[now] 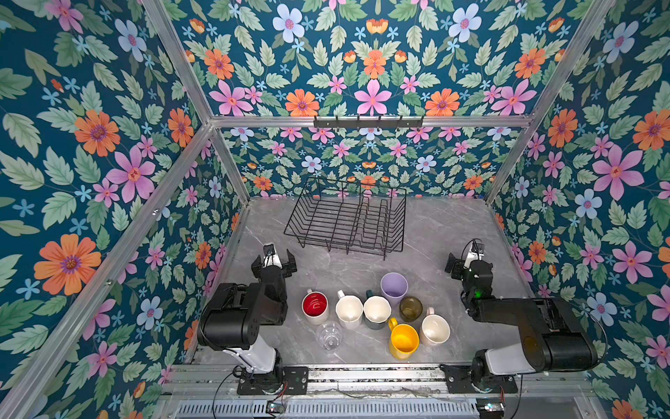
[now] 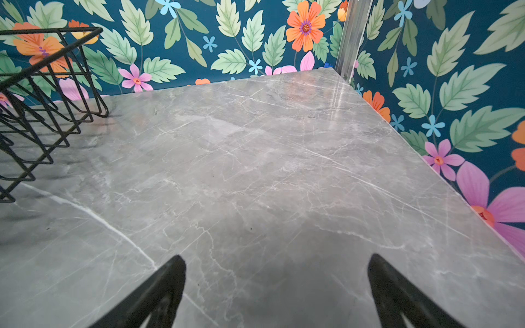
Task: Load cups into a dish rack
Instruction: Move the dish rack to the top-center of the table.
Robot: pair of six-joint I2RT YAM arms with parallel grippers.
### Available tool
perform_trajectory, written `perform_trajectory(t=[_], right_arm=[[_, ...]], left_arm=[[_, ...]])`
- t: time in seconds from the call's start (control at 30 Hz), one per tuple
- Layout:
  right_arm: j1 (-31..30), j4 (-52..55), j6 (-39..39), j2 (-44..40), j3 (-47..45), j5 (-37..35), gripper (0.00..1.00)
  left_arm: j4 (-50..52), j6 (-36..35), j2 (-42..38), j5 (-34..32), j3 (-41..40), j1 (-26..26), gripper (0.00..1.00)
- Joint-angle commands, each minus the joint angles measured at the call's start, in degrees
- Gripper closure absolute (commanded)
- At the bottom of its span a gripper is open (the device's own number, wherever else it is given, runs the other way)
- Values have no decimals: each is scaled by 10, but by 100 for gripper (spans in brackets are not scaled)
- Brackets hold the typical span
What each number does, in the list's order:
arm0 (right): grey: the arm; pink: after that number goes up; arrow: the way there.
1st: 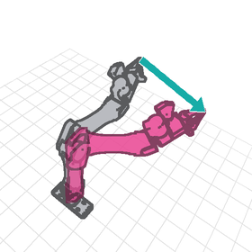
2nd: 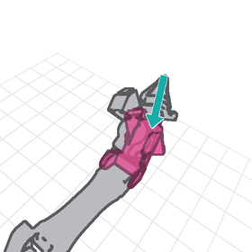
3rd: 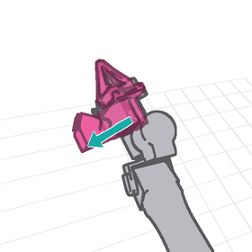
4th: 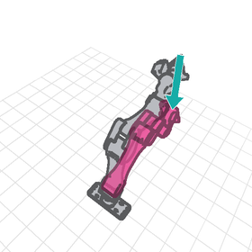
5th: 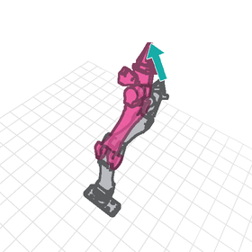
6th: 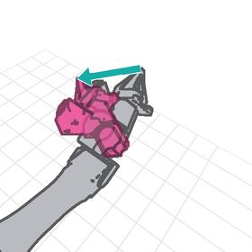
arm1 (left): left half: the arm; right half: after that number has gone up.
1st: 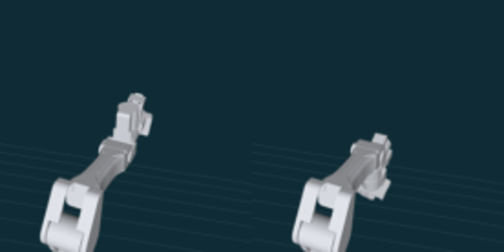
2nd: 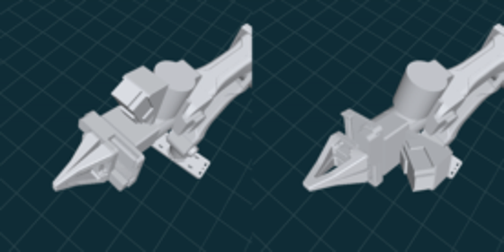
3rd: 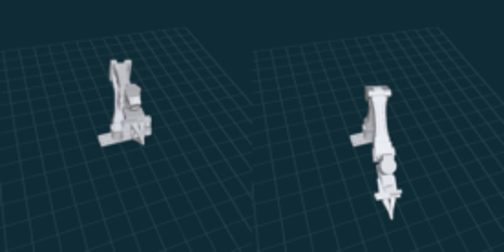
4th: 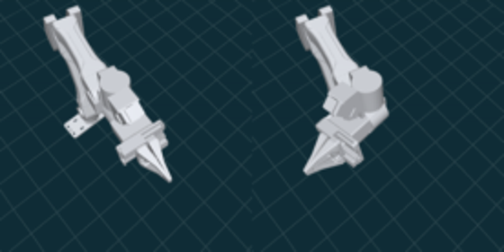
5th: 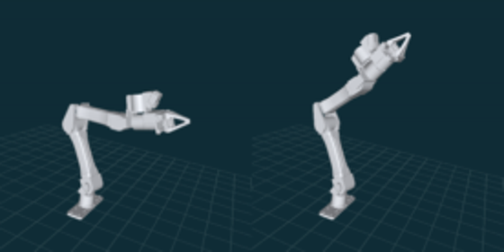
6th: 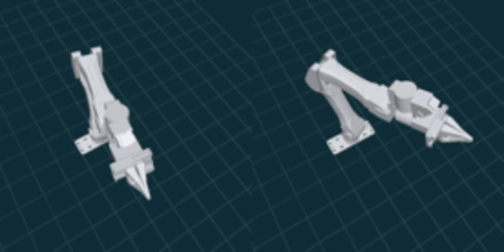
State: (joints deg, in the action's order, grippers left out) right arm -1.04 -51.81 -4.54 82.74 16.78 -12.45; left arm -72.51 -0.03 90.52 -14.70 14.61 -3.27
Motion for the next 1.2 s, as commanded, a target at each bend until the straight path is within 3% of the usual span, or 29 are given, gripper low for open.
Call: perform_trajectory(t=[0.0, 0.07, 0.17, 0.33, 0.43, 0.53, 0.63, 0.77, 0.93, 1.17], right_arm=[[0, -11, -1, -1, 0, -6, 1], [0, -18, 1, -2, -3, -5, 1], [0, 46, -3, -44, 14, -12, 1], [0, 416, -114, -170, 164, -51, 1], [-1, 522, -192, -219, 224, -7, 1], [-1, 527, -205, -258, 229, 86, 1], [-1, 549, -221, -276, 234, 125, 3], [0, 628, -216, -259, 273, 156, 8], [-3, 713, -210, -201, 344, 229, 15], [-79, 769, -192, -100, 447, 213, 17]], left_arm=[[57, 1, -55, -12, 13, -1, 0], [123, 5, -105, -40, 30, -7, 0], [153, 72, -169, -58, 37, -7, 0], [308, 118, -246, 17, 114, -8, 0], [344, 146, -288, 80, 150, -8, 0], [341, 117, -331, 158, 172, -8, 0], [394, 97, -347, 165, 220, -7, 0], [509, 50, -318, 141, 305, -7, 0], [540, 86, -278, 43, 314, -2, 1], [555, 101, -286, 89, 317, 4, 1]])
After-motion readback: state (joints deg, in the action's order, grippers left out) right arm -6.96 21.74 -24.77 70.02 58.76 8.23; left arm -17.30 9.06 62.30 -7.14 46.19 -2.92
